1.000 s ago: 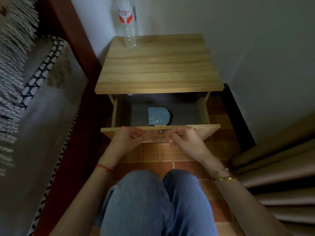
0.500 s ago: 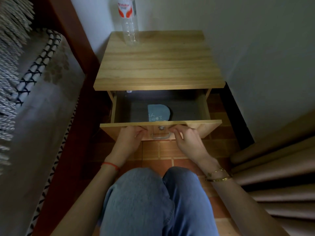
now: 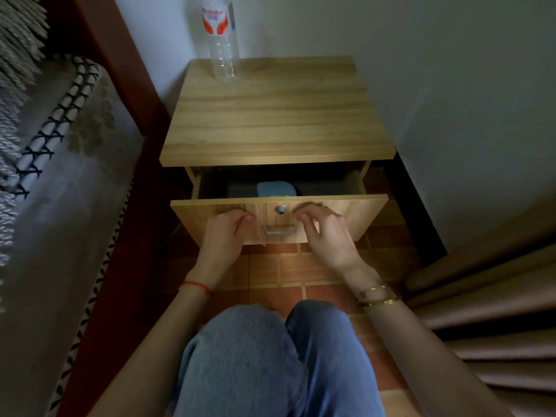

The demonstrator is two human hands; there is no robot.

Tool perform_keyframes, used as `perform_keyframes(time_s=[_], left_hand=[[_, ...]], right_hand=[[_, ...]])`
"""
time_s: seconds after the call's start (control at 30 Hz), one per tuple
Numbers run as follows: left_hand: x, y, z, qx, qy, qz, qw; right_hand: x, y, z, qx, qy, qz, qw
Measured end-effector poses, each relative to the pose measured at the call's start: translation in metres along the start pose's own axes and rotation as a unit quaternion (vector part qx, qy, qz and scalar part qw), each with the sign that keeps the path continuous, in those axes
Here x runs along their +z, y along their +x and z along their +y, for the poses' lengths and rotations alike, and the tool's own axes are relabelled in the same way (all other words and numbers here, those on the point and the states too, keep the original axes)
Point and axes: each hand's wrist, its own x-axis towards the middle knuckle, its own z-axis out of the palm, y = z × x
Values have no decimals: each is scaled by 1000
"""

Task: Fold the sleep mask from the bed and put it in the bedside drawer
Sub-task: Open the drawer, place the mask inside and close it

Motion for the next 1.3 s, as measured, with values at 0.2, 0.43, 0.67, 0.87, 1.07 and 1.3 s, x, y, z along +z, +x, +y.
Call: perform_keyframes(time_s=[0.2,0.43,0.67,0.87,1.07,1.3], left_hand=[[0,23,5,-22,-10,2,1000],[4,47,5,-32,-20,-4,999],[12,63,7,-17,-39,10,999],[23,75,5,-20,-11,0,1000],[28,72,2,-28,21,-10,999],[12,66,4,7,6,-59,998]], right_hand=[[2,22,4,9,7,-12,1000],[5,47,11,26,5,-5,1000],[9,60,15,9,-1,-7,1000],[17,71,20,12,-22,-27,999],[20,72,22,3,-30,-15,999],[9,71,16,23,-24,-31,999]])
